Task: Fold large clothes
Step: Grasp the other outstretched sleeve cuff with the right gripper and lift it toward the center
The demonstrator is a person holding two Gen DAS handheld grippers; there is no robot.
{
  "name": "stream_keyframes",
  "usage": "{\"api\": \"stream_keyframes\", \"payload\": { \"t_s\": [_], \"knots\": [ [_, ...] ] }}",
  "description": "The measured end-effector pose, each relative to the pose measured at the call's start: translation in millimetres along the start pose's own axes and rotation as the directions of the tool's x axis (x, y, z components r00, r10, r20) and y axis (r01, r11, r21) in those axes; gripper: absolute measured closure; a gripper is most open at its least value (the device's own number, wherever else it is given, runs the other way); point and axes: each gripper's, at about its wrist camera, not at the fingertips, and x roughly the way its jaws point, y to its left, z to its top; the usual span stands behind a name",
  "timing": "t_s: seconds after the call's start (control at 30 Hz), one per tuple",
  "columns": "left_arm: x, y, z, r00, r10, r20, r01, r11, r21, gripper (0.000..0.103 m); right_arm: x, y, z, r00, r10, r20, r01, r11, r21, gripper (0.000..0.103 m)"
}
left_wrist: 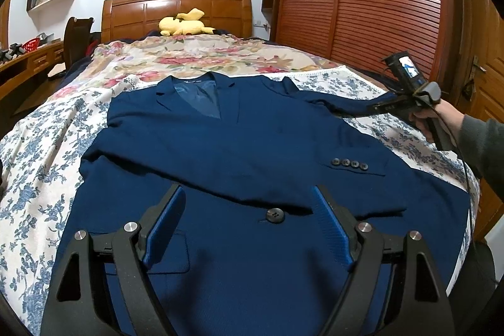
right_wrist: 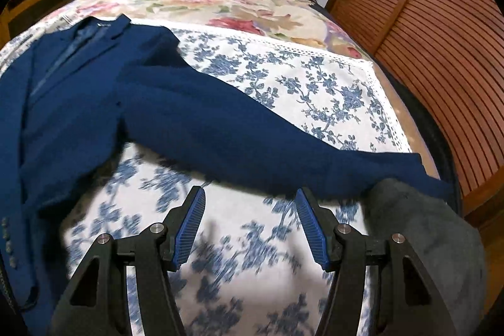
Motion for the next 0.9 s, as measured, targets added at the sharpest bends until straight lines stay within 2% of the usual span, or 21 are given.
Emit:
{"api": "stream_keyframes", "payload": {
  "t_s": [0.2, 0.4, 0.53, 0.57, 0.6, 0.63, 0.67, 0.73, 0.8, 0.9],
  "knots": [
    [2.0, 0.1, 0.3, 1.0, -0.004, -0.006, 0.004, 1.0, -0.001, 0.02, 28.9, -5.0, 12.5, 0.998, -0.025, -0.065, 0.022, 0.998, -0.053, 0.027],
    [0.9, -0.3, -0.4, 1.0, -0.007, -0.009, 0.007, 1.0, 0.001, 0.02, 60.5, -9.6, 23.8, 0.984, -0.099, -0.145, 0.086, 0.992, -0.093, 0.027],
    [2.5, 0.9, 0.0, 1.0, -0.009, -0.013, 0.009, 1.0, -0.002, 0.02, 75.9, -10.8, 29.5, 0.979, -0.134, -0.155, 0.121, 0.988, -0.095, 0.027],
    [2.8, 1.1, 0.0, 1.0, -0.009, -0.015, 0.009, 1.0, -0.003, 0.02, 78.0, -10.5, 30.4, 0.977, -0.141, -0.157, 0.127, 0.987, -0.095, 0.032],
    [3.6, 1.4, 0.0, 1.0, -0.009, -0.016, 0.009, 1.0, -0.003, 0.02, 80.1, -9.6, 31.1, 0.978, -0.138, -0.155, 0.124, 0.988, -0.095, 0.066],
    [3.7, 1.4, -0.2, 1.0, -0.009, -0.017, 0.009, 1.0, -0.005, 0.02, 83.2, -7.6, 32.1, 0.98, -0.12, -0.16, 0.105, 0.989, -0.102, 0.086],
    [3.6, 0.9, -0.4, 1.0, -0.009, -0.018, 0.009, 1.0, -0.005, 0.02, 85.4, -3.9, 33.3, 0.974, -0.156, -0.165, 0.136, 0.983, -0.125, 0.094],
    [3.4, 1.1, -0.1, 1.0, -0.009, -0.018, 0.009, 1.0, -0.008, 0.02, 84.6, 2.5, 36.3, 0.969, -0.198, -0.148, 0.176, 0.973, -0.151, 0.097],
    [2.8, 1.3, 0.1, 1.0, -0.009, -0.016, 0.009, 1.0, -0.008, 0.02, 70.4, 5.7, 42.8, 0.97, -0.232, -0.079, 0.219, 0.966, -0.139, 0.099],
    [2.0, 0.9, -0.6, 1.0, -0.008, -0.014, 0.008, 1.0, -0.006, 0.02, 30.3, 6.1, 57.4, 0.975, -0.215, 0.054, 0.219, 0.973, -0.074, 0.099]
  ]
}}
